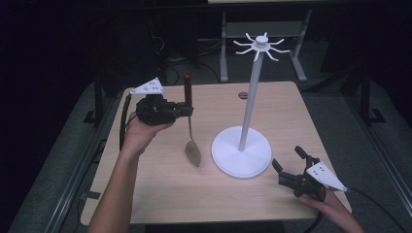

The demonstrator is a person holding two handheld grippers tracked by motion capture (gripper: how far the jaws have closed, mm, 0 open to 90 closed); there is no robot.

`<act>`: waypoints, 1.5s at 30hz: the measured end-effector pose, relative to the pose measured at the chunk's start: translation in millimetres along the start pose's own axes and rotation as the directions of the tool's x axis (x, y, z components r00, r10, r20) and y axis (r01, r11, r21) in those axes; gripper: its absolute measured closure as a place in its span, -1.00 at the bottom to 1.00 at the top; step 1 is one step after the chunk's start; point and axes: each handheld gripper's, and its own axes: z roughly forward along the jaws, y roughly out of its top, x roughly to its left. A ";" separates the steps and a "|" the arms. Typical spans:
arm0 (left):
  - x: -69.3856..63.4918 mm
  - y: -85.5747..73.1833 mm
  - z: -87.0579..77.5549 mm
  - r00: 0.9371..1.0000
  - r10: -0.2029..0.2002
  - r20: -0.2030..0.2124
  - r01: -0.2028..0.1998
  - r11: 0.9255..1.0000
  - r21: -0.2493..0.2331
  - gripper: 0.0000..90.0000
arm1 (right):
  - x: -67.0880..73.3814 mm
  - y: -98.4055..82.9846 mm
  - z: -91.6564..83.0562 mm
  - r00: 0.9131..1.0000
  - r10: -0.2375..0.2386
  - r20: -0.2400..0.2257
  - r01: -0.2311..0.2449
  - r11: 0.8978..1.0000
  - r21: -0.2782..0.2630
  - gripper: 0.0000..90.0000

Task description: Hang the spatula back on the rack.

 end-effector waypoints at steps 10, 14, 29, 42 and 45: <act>-7.4 28.5 5.4 0.997 0.053 0.053 -0.051 0.998 -0.033 0.63 | 0.1 -0.1 0.2 1.000 0.002 0.001 -0.002 1.000 -0.004 -0.88; -11.9 42.1 9.4 0.995 0.080 0.062 -0.078 0.996 -0.038 0.63 | 0.1 -0.1 0.2 1.000 0.001 0.001 -0.001 1.000 -0.003 -0.88; -33.0 81.5 29.1 0.980 0.156 0.121 -0.149 0.987 -0.069 0.63 | 0.2 -0.1 0.2 1.000 -0.001 0.000 0.001 1.000 -0.003 -0.88; -36.3 94.4 45.3 0.976 0.167 0.137 -0.159 0.985 -0.067 0.63 | 0.2 -0.1 0.2 1.000 0.001 0.001 -0.001 1.000 -0.004 -0.88; -36.0 96.1 48.7 0.975 0.167 0.143 -0.158 0.985 -0.070 0.63 | -0.1 0.0 0.0 1.000 -0.001 0.000 0.001 1.000 -0.001 -0.88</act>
